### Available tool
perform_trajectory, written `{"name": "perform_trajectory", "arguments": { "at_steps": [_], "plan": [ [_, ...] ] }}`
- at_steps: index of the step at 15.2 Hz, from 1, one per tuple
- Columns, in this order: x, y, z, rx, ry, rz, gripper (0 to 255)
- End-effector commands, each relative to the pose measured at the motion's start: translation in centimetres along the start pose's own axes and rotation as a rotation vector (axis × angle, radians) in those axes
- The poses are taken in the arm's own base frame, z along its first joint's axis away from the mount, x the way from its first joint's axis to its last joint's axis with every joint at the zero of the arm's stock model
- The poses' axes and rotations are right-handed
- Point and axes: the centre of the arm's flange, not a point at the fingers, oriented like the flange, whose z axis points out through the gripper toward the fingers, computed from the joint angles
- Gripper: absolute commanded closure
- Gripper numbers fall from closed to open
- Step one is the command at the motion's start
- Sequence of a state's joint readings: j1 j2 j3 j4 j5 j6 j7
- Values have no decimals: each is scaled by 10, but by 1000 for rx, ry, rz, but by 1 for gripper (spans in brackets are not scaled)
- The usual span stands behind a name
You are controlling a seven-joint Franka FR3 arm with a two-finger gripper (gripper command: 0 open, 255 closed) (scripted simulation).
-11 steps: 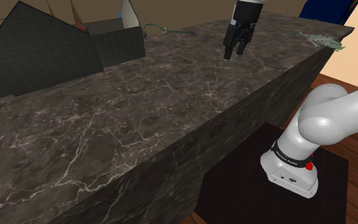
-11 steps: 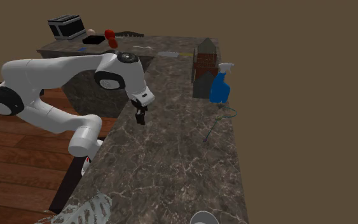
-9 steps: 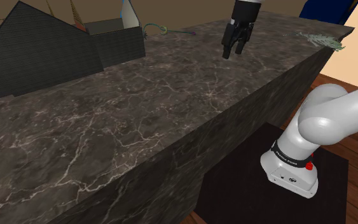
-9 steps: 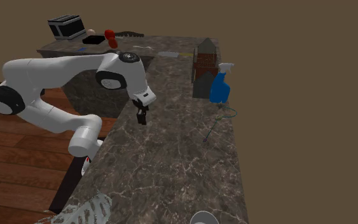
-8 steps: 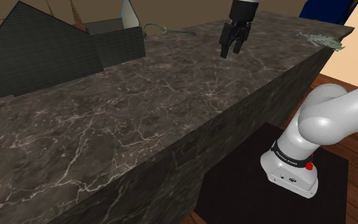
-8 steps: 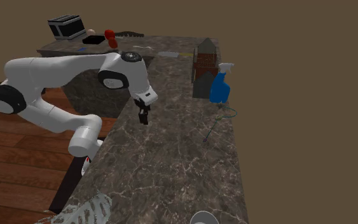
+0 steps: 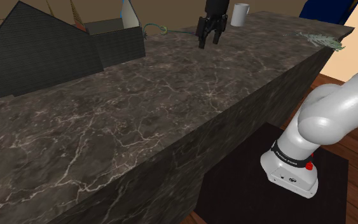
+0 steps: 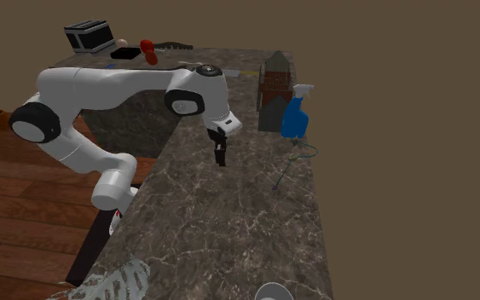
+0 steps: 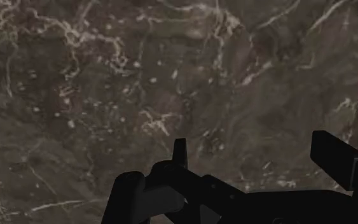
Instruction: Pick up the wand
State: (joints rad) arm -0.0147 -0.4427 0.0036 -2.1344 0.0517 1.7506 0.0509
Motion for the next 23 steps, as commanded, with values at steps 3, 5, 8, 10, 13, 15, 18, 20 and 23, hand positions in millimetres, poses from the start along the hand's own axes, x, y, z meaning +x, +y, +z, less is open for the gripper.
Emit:
{"name": "perform_trajectory", "arguments": {
  "at_steps": [3,5,8,10,13,15,18,20,23],
  "plan": [
    [52,-5,-1,-35,23,-4,0],
    [77,-7,-2,-52,35,-5,0],
    [114,-11,-5,-79,52,-8,0],
    [138,-13,-7,-96,64,-9,0],
    [175,-17,-10,-122,81,-12,0],
    [199,-19,-13,-140,92,-14,0],
    [236,-23,-17,-166,109,-16,0],
    [251,-25,-19,-177,117,-17,0],
    [251,-24,-3,-177,117,-17,0]
  ]
}}
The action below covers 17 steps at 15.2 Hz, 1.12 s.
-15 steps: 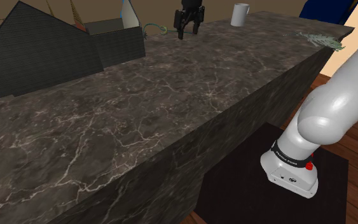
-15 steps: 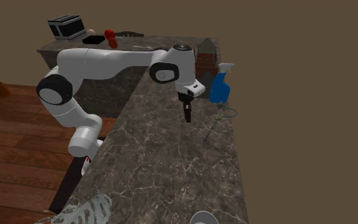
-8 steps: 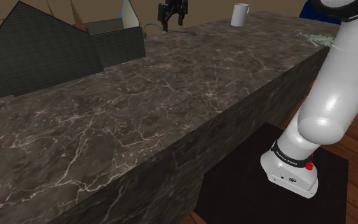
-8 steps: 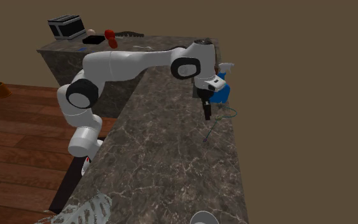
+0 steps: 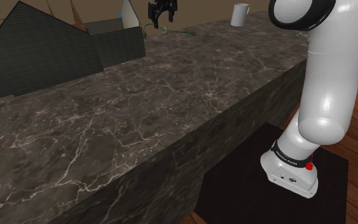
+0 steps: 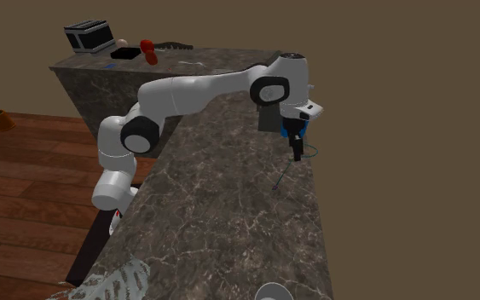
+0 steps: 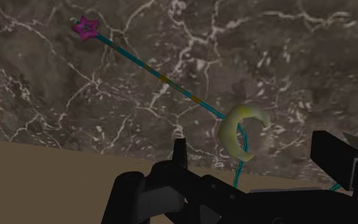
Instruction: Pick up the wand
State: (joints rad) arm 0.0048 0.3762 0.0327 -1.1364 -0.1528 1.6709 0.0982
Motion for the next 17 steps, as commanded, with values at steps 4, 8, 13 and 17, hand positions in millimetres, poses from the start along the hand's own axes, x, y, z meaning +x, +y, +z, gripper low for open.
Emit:
{"name": "perform_trajectory", "arguments": {
  "at_steps": [4,8,13,17],
  "plan": [
    [-5,-4,28,-1,1,0,0],
    [-4,-4,28,-1,1,0,255],
    [-4,-4,28,-1,1,0,255],
    [-4,-4,23,-1,1,0,255]
  ]
}}
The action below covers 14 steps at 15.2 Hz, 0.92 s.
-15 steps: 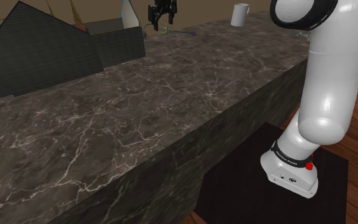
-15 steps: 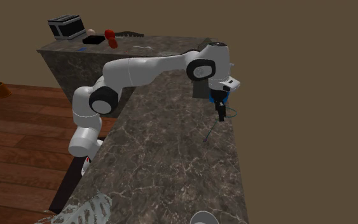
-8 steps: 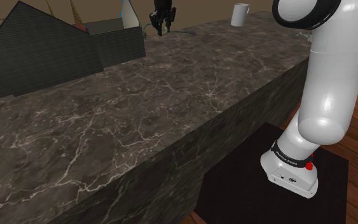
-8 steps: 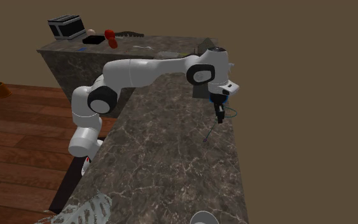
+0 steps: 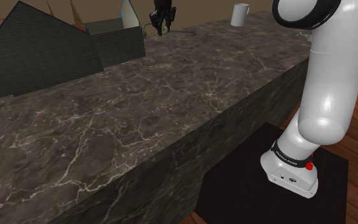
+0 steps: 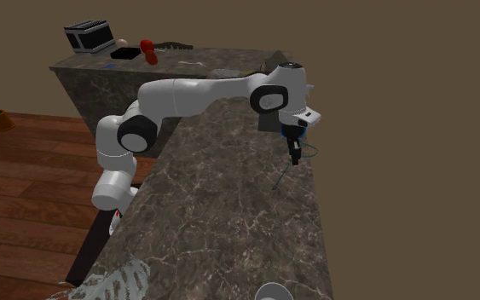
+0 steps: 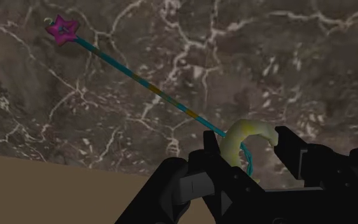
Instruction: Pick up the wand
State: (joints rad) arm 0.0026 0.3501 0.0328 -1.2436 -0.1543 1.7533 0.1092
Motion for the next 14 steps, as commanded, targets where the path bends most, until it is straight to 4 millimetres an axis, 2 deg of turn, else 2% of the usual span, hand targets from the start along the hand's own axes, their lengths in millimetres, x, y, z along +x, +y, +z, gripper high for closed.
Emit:
{"name": "perform_trajectory", "arguments": {
  "at_steps": [1,14],
  "plan": [
    [1,1,-8,0,-1,0,255],
    [13,9,-75,0,-1,0,255]
  ]
}}
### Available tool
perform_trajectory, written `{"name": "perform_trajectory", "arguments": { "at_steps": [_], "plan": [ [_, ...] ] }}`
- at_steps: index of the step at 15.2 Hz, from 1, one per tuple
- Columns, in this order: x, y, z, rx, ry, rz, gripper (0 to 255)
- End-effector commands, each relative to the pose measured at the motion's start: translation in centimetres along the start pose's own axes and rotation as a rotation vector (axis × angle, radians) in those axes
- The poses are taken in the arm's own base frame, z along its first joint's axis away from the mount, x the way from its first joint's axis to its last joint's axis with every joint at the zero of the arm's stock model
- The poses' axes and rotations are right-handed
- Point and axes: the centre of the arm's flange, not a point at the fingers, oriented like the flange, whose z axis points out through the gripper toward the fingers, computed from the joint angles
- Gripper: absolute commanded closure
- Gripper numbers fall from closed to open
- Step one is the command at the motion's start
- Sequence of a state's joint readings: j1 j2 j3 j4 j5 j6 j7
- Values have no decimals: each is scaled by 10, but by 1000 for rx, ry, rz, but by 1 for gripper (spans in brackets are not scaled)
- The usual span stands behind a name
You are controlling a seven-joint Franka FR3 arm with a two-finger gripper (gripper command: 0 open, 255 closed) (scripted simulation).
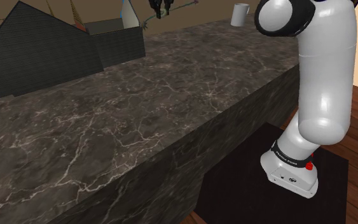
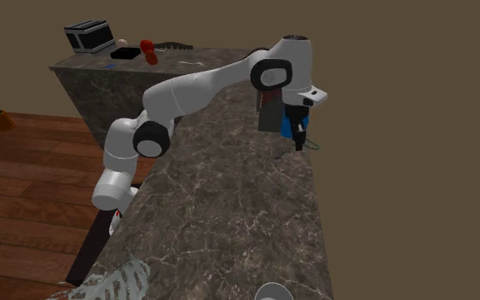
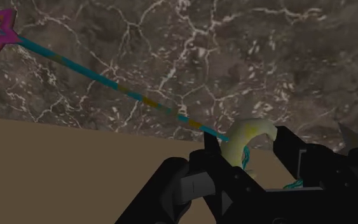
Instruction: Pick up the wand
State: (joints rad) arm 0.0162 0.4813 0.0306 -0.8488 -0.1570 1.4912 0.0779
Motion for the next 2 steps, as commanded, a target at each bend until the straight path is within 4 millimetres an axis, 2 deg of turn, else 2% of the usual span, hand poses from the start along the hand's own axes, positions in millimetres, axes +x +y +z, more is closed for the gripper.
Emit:
{"name": "perform_trajectory", "arguments": {
  "at_steps": [1,2],
  "plan": [
    [0,1,-6,0,-1,0,255],
    [0,1,-6,0,-1,0,255]
  ]
}}
